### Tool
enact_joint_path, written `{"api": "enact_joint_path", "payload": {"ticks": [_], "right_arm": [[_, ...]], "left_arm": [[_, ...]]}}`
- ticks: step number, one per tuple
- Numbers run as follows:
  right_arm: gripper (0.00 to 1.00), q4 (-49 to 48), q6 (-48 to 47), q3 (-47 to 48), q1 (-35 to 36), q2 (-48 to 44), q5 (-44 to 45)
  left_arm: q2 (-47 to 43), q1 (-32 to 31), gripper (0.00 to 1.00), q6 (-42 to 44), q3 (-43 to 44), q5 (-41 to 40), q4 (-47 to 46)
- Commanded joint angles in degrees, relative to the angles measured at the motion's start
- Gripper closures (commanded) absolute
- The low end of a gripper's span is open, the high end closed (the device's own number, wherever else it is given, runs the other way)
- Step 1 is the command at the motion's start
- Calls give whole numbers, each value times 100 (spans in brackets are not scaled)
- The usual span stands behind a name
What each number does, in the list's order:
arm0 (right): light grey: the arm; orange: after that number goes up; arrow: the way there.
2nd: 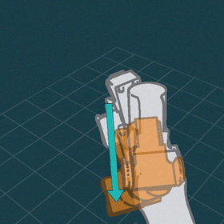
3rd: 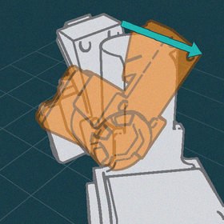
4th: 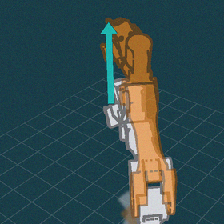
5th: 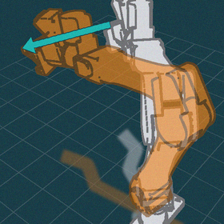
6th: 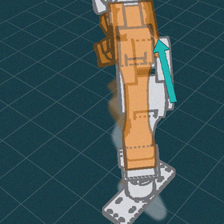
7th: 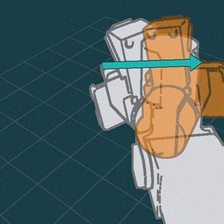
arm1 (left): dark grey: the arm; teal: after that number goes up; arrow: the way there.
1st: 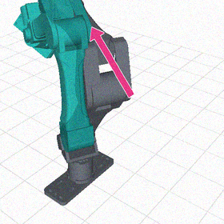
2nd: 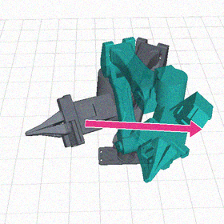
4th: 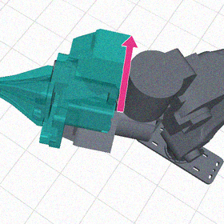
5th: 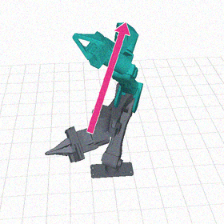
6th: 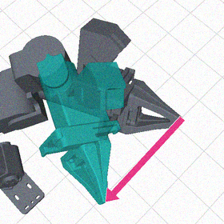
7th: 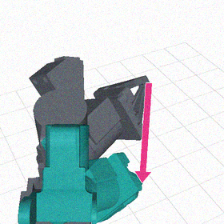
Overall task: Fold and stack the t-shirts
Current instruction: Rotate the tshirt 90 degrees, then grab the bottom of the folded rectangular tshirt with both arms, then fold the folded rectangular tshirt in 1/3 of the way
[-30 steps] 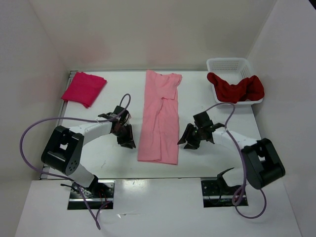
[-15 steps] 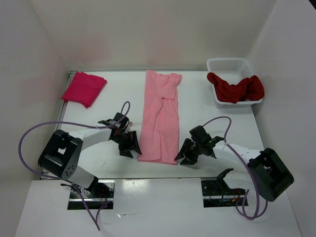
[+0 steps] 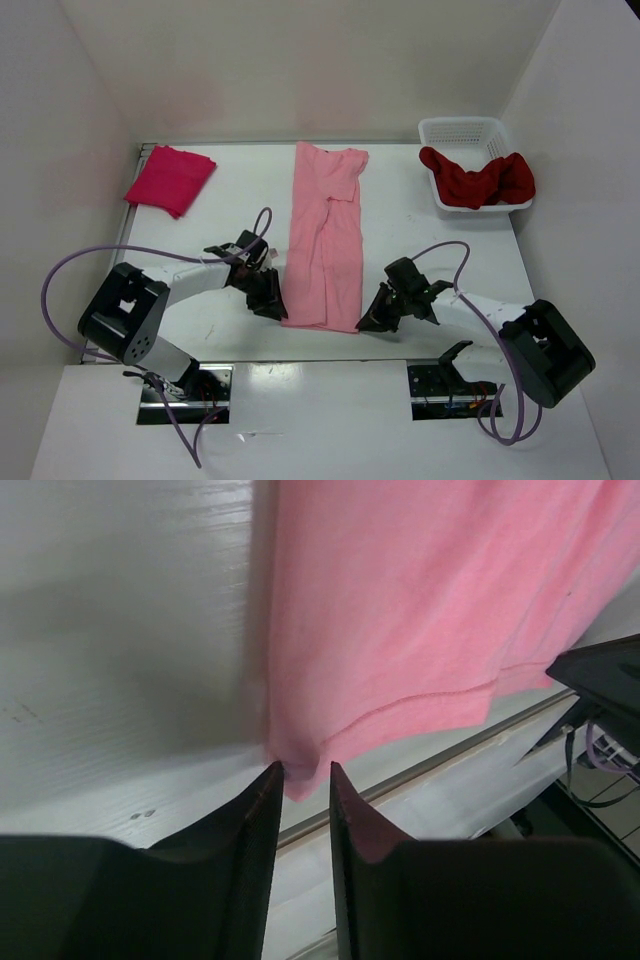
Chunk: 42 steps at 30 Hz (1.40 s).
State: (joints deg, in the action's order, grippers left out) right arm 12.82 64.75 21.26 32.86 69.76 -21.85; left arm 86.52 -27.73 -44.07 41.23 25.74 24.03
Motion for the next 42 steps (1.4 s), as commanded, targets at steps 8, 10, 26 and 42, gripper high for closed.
{"api": "enact_joint_path", "payload": {"ticks": [8, 10, 26, 42], "right_arm": [[100, 132, 380, -112, 704, -400, 102], [100, 447, 564, -191, 870, -672, 32], [100, 2243, -1261, 1546, -674, -992, -65], [100, 1197, -3021, 4729, -1931, 3113, 638]], "left_arm": [[-223, -153, 84, 197, -343, 344, 198], [-276, -294, 87, 128, -397, 476, 346], [-1024, 660, 92, 83, 938, 590, 1456], [1920, 1191, 92, 268, 3698, -280, 365]]}}
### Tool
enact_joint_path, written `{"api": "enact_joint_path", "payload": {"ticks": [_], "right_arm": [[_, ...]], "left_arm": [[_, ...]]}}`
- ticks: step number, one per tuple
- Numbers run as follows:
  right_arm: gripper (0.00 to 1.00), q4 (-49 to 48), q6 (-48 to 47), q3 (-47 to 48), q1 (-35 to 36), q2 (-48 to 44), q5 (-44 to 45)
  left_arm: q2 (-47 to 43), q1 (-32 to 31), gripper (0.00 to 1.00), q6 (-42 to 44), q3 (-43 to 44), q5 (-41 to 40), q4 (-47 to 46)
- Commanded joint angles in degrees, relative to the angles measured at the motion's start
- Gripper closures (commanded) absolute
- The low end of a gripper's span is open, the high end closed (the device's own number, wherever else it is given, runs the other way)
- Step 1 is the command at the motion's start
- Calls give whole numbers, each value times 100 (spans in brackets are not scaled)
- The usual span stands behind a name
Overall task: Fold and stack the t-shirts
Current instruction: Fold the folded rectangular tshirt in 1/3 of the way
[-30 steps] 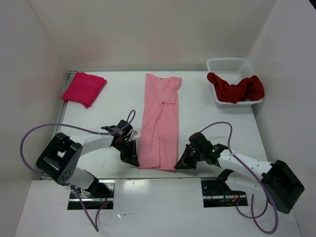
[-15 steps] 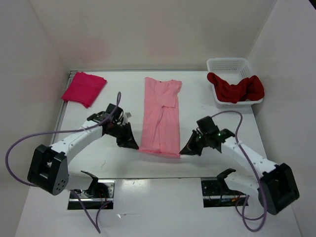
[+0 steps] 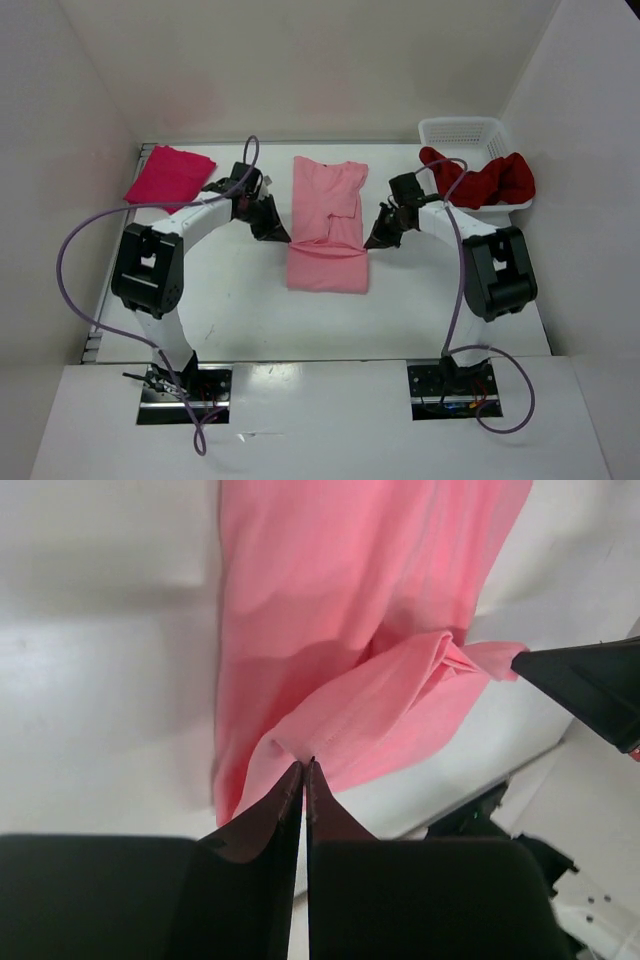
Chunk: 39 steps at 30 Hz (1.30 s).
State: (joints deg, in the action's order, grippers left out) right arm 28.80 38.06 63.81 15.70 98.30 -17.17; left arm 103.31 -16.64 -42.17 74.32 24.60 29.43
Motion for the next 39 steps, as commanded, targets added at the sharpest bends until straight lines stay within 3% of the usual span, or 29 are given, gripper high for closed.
{"api": "enact_joint_path", "payload": {"ticks": [1, 12, 17, 22, 26, 30, 31, 32, 33, 35, 39], "right_arm": [[100, -497, -404, 544, -269, 373, 92], [100, -436, -581, 1774, -454, 1884, -59], [99, -384, -634, 2144, -454, 1956, -51], [81, -322, -634, 2144, -454, 1781, 39], [61, -392, -572, 2144, -454, 1421, -6], [57, -243, -721, 1996, -454, 876, 346], [58, -243, -721, 1934, -454, 666, 407], [67, -243, -782, 1803, -454, 603, 355], [84, -243, -844, 1741, -306, 602, 302], [98, -181, -897, 1583, -86, 602, 171], [100, -304, -828, 1459, 371, 1006, -146]], "left_arm": [[321, 152, 92, 78, 590, -227, -235], [1411, 381, 91, 289, 1321, -404, -297], [1403, 434, 91, 174, 1383, -334, -578], [711, 171, 83, -28, 830, -394, -860], [305, -259, 82, -81, 267, -333, -1001], [84, -1145, 82, -466, -260, -333, -1316], [84, -1279, 82, -563, -321, -333, -1395], [84, -1376, 82, -773, -453, -333, -1605], [137, -1446, 82, -879, -524, -281, -1738], [303, -1508, 82, -1055, -577, -280, -1984], [514, -1508, 82, -1065, -578, -552, -2047]]}}
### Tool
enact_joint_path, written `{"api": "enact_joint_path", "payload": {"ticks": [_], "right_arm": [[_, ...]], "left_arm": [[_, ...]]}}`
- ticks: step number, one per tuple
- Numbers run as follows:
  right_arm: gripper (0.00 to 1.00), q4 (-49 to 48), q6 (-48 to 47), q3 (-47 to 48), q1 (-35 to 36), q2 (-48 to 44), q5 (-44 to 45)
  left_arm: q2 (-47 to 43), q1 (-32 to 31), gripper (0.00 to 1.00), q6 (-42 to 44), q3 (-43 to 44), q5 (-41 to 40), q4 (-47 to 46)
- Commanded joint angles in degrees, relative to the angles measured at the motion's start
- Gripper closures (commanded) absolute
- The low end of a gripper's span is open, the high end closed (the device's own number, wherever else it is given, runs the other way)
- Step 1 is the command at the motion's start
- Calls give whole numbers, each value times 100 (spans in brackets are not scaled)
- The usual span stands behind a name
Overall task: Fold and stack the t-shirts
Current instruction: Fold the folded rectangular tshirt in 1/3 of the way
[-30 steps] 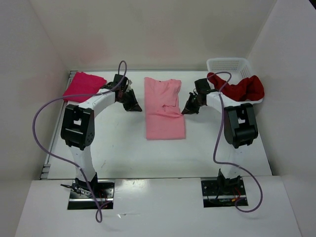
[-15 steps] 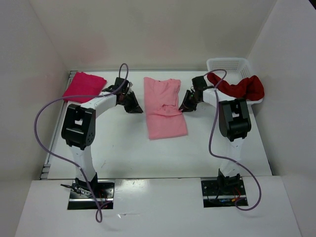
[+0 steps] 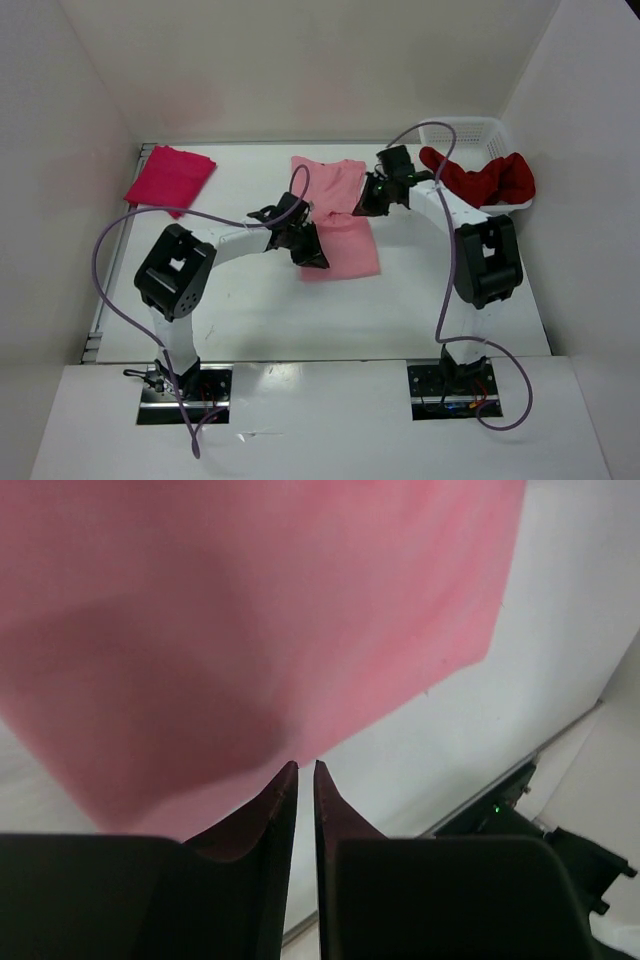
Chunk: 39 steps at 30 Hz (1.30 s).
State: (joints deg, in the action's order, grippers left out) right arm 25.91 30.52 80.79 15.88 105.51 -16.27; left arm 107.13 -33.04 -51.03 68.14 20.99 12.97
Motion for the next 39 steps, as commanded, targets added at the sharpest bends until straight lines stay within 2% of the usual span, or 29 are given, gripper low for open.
{"api": "enact_joint_path", "payload": {"ticks": [1, 6, 15, 19, 24, 29, 31, 35, 38, 39], "right_arm": [[100, -103, -73, -240, 354, 346, -236], [100, -227, 41, 173, 407, 812, -631], [100, -288, 146, 973, 407, 1830, -307], [100, -288, 269, 1508, 407, 2332, -306], [100, -263, 384, 1562, 407, 2456, -429], [100, -640, 621, 799, 407, 1026, -412], [95, -693, 622, 439, 354, 439, -412], [89, -807, 858, -867, 223, -467, -333], [78, -886, 972, -1861, 82, -1198, -97], [70, -886, 973, -2083, 82, -1365, 0]], "left_arm": [[202, 131, 82, -119, 42, -192, -401], [150, 131, 81, -118, -344, -298, -514], [97, 131, 81, -118, -952, -412, -577], [-156, 131, 81, -49, -1206, -596, -401], [-552, 367, 81, 84, -1338, -606, 28], [-1773, 421, 69, 102, -1469, -780, 329], [-2055, 613, 67, 6, -1627, -703, 277], [-1890, 676, 64, -57, -1927, -535, 57], [-1539, 676, 62, -109, -1927, -324, -128], [-1477, 676, 60, -109, -1927, -254, -207]]}}
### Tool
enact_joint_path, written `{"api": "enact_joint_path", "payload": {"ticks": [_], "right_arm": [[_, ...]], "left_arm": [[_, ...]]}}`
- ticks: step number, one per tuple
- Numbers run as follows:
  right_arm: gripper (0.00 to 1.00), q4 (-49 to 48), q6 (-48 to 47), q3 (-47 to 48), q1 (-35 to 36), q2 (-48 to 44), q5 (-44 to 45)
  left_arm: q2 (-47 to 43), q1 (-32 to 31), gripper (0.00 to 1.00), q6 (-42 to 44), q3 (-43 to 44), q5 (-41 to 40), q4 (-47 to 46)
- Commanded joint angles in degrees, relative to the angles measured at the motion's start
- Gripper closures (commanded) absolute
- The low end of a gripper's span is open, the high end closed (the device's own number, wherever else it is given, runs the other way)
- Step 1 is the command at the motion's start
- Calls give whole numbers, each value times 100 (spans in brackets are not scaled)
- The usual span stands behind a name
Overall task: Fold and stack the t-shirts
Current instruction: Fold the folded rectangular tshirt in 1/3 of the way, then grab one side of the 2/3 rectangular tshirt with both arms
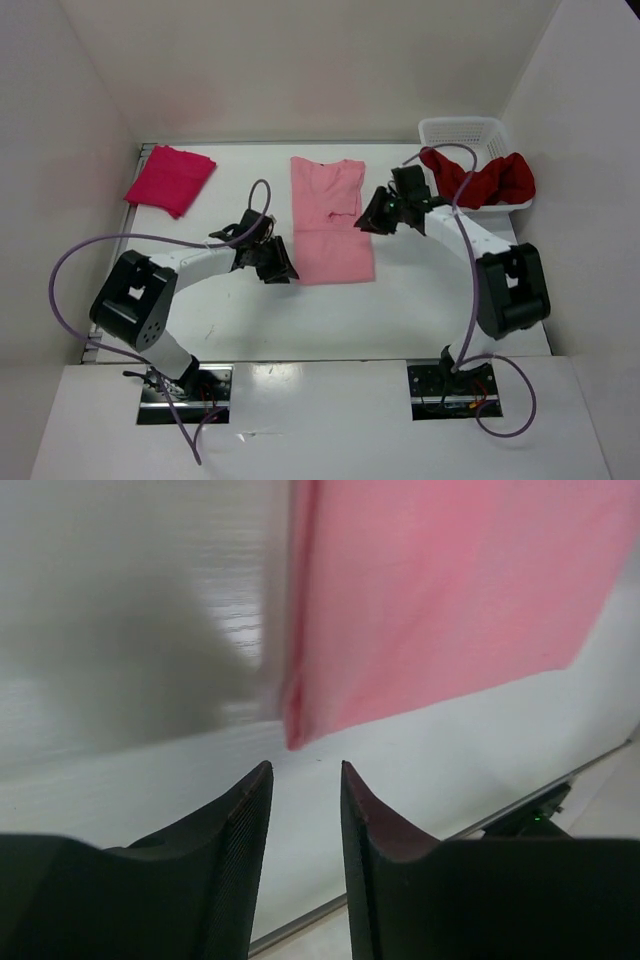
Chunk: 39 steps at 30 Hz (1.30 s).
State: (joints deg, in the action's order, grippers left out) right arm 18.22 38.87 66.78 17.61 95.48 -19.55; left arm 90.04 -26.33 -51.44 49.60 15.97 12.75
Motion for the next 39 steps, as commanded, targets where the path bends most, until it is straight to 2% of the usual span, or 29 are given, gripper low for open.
{"api": "enact_joint_path", "payload": {"ticks": [1, 4, 6, 11, 15, 19, 20, 25, 26, 27, 30, 31, 35, 39], "right_arm": [[66, -47, 190, -876, -143, -512, 399], [55, -46, 244, -1762, -143, -1013, 557], [54, -46, 349, -2045, -143, -1137, 558], [52, -361, 463, -2635, -143, -1137, 408], [52, -468, 463, -2697, -143, -804, 347], [52, -609, 463, -2697, -143, -610, 408], [53, -661, 463, -2697, -143, -610, 469], [75, -662, 463, -2574, -143, -443, 470], [79, -662, 463, -2574, -143, -443, 470], [87, -662, 463, -2574, -143, -443, 470], [100, -662, 463, -2574, -143, -443, 470], [100, -662, 463, -2574, -143, -443, 470], [100, -460, 463, -2574, -143, -705, 470], [100, -109, 595, -2679, 136, -1145, 470]], "left_arm": [[303, 57, 59, -68, -74, 301, -246], [532, 57, 57, -68, -12, 407, -378], [699, 57, 57, -68, -12, 512, -431], [805, 57, 60, -68, -20, 513, -432], [805, 57, 68, -121, -73, 311, -484], [805, 57, 69, -226, -74, 311, -546], [866, 57, 69, -226, -74, 311, -546], [866, 57, 75, -279, -74, 311, -651], [866, 57, 76, -279, -74, 311, -651], [866, 57, 80, -279, -74, 311, -651], [919, 57, 87, -279, 40, 311, -651], [919, 57, 92, -279, 41, 311, -651], [805, 57, 100, -226, 15, 311, -441], [367, 57, 100, -112, -344, 363, -273]]}}
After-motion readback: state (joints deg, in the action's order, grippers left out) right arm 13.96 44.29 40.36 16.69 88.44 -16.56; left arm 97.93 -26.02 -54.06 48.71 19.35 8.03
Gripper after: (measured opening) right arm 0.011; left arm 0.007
